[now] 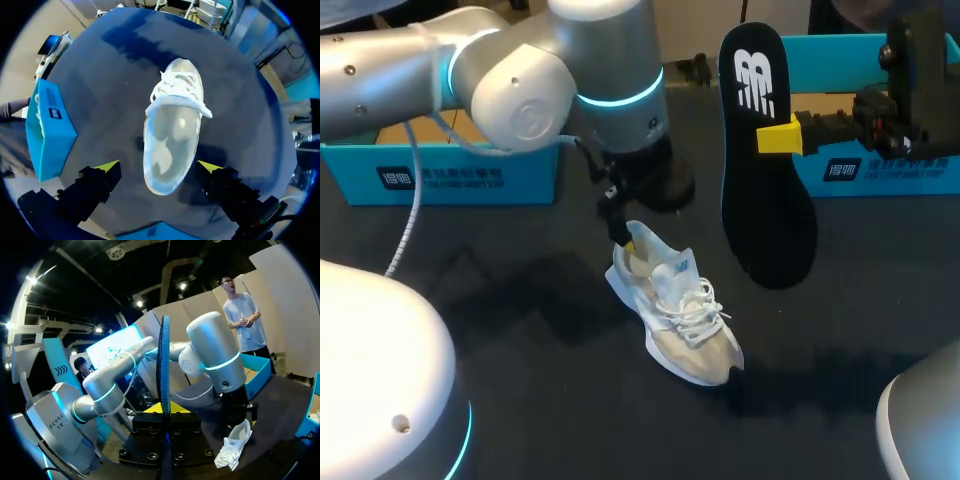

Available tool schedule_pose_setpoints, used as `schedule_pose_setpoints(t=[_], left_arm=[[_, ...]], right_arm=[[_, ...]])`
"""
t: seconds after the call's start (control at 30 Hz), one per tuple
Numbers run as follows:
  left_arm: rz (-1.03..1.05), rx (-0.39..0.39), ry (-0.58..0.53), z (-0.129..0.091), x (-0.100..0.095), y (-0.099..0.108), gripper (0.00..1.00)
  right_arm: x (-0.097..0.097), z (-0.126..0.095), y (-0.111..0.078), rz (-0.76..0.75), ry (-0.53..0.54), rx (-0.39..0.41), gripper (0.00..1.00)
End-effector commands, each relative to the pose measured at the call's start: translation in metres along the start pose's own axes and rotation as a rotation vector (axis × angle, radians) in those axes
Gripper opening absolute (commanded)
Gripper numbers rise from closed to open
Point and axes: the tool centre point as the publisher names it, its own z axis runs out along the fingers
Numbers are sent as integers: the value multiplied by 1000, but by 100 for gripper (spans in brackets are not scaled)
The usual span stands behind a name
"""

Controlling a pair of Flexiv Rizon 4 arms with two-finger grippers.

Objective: Take the shoe out of the shoebox, open the shoe tongue, remove and reinsert the insole, then place the shoe into the shoebox

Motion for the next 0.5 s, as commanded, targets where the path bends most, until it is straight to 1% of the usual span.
schedule_pose_setpoints(t=[0.03,0.17,0.33,0.47,0.5], left_arm=[[-11,0,-13,-11,8,7,100],[13,27,-15,-10,10,9,100],[70,38,-27,-1,6,-2,100],[104,61,-34,9,-1,-12,100],[107,48,-43,14,-4,-15,100]], right_arm=[[-2,3,2,0,3,3,0],[-2,3,2,0,3,3,0],[-2,3,2,0,3,3,0],[-2,3,2,0,3,3,0],[-2,3,2,0,3,3,0]])
